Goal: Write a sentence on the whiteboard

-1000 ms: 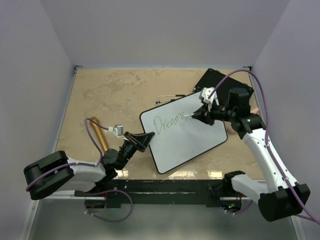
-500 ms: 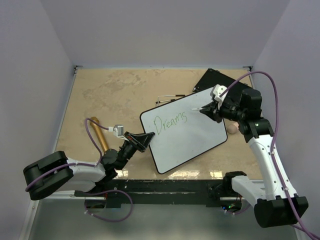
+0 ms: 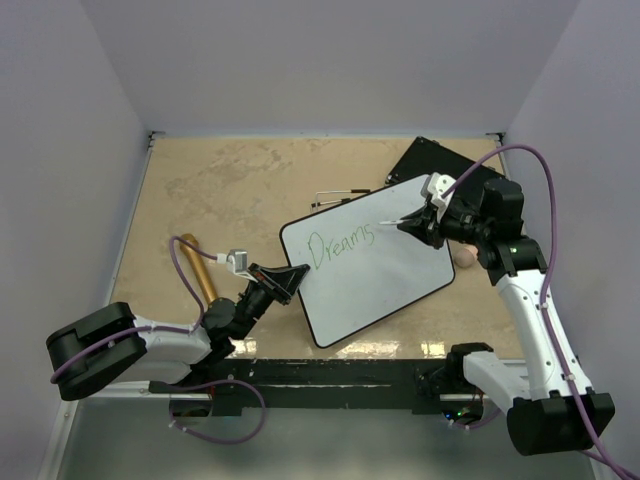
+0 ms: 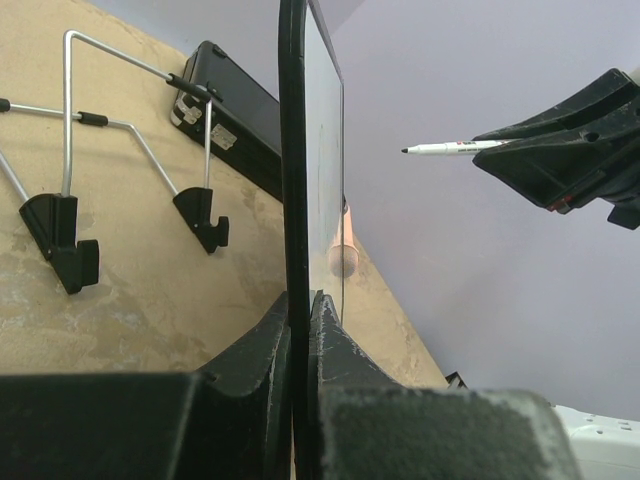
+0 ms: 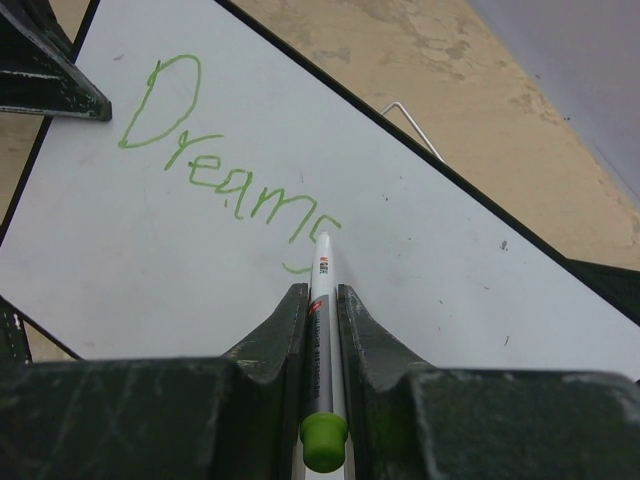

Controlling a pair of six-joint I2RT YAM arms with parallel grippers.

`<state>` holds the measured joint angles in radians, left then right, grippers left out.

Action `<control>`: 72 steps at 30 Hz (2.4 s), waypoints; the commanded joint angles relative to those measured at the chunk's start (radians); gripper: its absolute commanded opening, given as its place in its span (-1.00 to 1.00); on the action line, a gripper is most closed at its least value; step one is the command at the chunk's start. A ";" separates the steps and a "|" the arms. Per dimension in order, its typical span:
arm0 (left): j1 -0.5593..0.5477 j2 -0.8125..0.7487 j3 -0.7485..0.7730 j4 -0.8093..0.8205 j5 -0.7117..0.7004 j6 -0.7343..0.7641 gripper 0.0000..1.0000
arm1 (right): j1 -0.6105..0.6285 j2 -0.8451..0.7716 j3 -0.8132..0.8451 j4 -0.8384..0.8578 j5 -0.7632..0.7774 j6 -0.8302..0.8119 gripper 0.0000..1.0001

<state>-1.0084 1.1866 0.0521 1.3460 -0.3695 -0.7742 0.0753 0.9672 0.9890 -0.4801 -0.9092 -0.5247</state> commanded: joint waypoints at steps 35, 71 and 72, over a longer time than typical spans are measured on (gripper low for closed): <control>-0.002 -0.012 -0.077 0.047 0.034 0.128 -1.00 | -0.072 0.024 0.023 -0.064 0.004 -0.078 -1.00; 0.004 0.027 -0.060 0.044 0.061 0.125 -1.00 | -0.006 0.166 -0.033 0.152 0.122 0.057 -1.00; 0.004 0.027 -0.060 0.045 0.060 0.125 -1.00 | -0.005 0.166 -0.035 0.150 0.134 0.058 -1.00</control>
<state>-1.0019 1.1938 0.0521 1.3464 -0.3595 -0.7818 0.0666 1.1332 0.9588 -0.3702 -0.8459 -0.4892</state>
